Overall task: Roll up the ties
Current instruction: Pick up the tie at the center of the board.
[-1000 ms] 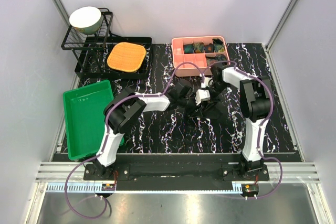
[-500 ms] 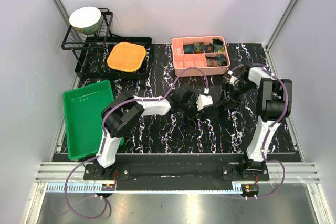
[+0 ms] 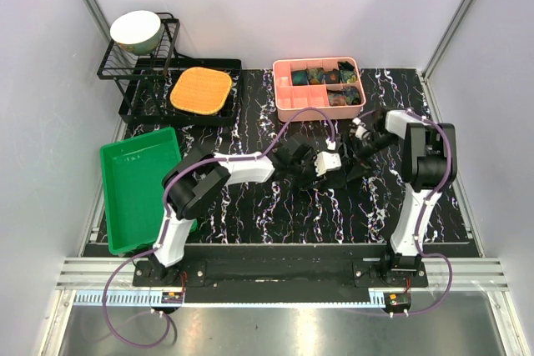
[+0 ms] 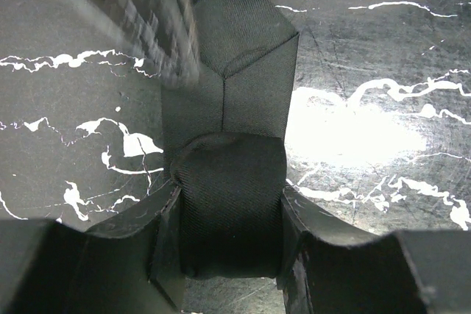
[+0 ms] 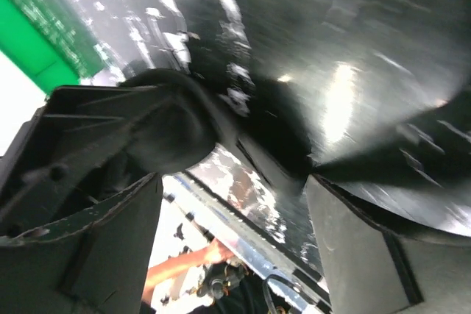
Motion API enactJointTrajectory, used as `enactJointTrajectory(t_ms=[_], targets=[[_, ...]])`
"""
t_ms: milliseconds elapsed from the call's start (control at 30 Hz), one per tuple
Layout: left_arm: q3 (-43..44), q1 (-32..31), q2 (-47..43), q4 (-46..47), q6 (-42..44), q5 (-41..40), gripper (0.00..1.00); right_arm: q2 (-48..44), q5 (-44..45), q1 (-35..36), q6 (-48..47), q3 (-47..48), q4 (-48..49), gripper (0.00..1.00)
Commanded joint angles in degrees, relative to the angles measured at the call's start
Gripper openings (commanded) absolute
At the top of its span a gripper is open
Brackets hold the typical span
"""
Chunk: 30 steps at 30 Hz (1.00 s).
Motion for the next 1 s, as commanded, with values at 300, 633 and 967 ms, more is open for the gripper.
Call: enactJointTrajectory(t_ms=[300, 633, 967], targets=[[-3.0, 0.3, 5.7, -12.8, 0.7, -5.4, 0.19, 2.3, -20.4, 4.8, 0.2, -4.8, 9.3, 0.75], [-2.2, 0.3, 6.0, -13.4, 0.6, -5.7, 0.19, -2.3, -19.0, 8.1, 2.2, -4.0, 7.5, 0.68], [-1.7, 0.3, 6.3, -13.8, 0.1, -5.4, 0.2, -1.8, -7.9, 9.9, 2.1, -3.5, 6.8, 0.36]])
